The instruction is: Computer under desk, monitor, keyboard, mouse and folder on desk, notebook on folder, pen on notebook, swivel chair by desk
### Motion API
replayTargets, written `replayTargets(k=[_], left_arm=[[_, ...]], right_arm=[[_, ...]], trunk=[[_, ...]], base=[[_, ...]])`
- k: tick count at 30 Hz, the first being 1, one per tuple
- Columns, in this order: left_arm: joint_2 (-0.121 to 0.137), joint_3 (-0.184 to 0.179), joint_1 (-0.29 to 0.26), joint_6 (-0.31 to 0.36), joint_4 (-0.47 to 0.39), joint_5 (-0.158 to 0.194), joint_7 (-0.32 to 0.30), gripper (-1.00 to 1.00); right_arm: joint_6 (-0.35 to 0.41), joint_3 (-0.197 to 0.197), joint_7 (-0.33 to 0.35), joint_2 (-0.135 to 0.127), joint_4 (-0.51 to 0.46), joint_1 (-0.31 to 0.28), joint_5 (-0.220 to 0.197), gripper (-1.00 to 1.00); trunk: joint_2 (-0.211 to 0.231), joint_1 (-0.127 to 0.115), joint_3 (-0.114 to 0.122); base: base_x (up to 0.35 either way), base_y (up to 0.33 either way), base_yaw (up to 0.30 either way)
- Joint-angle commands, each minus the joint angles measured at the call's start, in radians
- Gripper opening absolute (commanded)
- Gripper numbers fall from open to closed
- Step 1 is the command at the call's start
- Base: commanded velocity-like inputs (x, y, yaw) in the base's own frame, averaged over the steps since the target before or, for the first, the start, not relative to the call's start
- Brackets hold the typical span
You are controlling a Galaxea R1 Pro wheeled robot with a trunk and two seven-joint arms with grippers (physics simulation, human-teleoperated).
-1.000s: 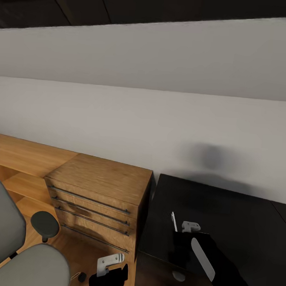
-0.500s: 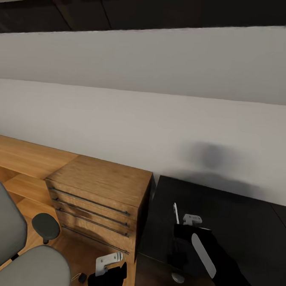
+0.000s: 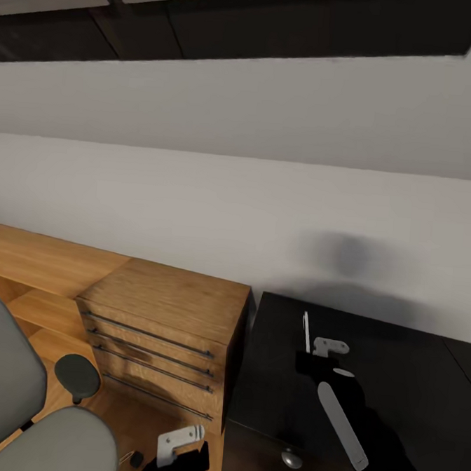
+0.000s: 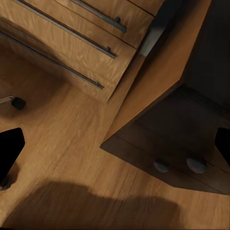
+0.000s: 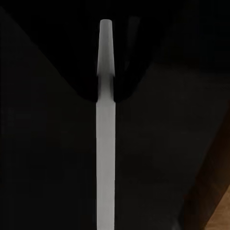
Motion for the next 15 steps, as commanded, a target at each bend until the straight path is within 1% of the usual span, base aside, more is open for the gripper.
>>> replayTargets(k=[1,4,11,12,15], left_arm=[[0.000,-0.004,-0.001,0.003,-0.002,0.002,0.009,1.00],[0.001,-0.007,-0.001,0.003,-0.005,0.002,0.017,1.00],[0.003,-0.004,-0.001,0.003,-0.006,0.002,0.021,1.00],[0.004,-0.003,-0.001,0.003,-0.006,0.002,0.024,1.00],[0.004,-0.003,-0.001,0.003,-0.006,0.002,0.024,1.00]], right_arm=[[0.001,0.003,-0.011,-0.001,-0.014,0.004,-0.012,-1.00],[0.001,0.003,-0.014,-0.001,-0.050,0.020,-0.012,-1.00],[0.005,0.002,-0.023,0.000,-0.077,0.032,-0.013,-1.00],[0.007,0.000,-0.036,0.001,-0.090,0.034,-0.035,-1.00],[0.007,0.000,-0.037,0.001,-0.095,0.035,-0.042,-1.00]], trunk=[[0.006,-0.004,0.002],[0.027,-0.015,0.011],[0.076,-0.042,0.033],[0.083,-0.046,0.036],[0.104,-0.057,0.046]], base=[[0.000,0.000,0.000],[0.000,0.000,0.000],[0.000,0.000,0.000],[0.000,0.000,-0.015],[0.000,0.000,-0.010]])
